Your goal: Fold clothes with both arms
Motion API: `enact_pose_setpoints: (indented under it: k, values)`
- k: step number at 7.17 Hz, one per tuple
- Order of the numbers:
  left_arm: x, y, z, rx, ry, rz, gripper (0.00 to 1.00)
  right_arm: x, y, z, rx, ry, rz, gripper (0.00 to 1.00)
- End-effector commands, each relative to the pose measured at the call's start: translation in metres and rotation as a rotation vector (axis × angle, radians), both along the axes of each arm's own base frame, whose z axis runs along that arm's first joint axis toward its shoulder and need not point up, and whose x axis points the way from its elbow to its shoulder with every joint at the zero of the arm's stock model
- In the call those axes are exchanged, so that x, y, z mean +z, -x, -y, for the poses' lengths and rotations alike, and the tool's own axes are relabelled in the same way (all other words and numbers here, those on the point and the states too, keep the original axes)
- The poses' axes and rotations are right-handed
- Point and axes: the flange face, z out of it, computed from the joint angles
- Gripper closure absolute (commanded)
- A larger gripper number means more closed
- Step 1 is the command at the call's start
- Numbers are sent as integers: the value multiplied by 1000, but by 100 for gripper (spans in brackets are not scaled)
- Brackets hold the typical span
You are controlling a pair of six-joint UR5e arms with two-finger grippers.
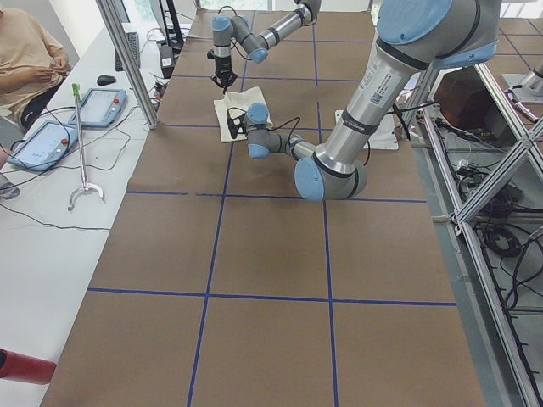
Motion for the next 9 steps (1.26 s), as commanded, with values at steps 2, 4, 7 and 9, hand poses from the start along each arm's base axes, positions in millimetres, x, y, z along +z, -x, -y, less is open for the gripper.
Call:
enact_pose_setpoints:
  k: [2,4,7,9]
  values:
    - [-4,-2,0,4,3,-6,92,0,0,0,0,0,0,100]
    - [-7,-4,2,2,2,-11,100,2,0,0,-1,0,-1,100]
    - [-33,43,34,-60,-35,-54,100,-3,-2,4,29,-25,-16,100]
    - [-23,45,35,-63,-36,-41,100,-3,-2,5,38,-35,-20,100]
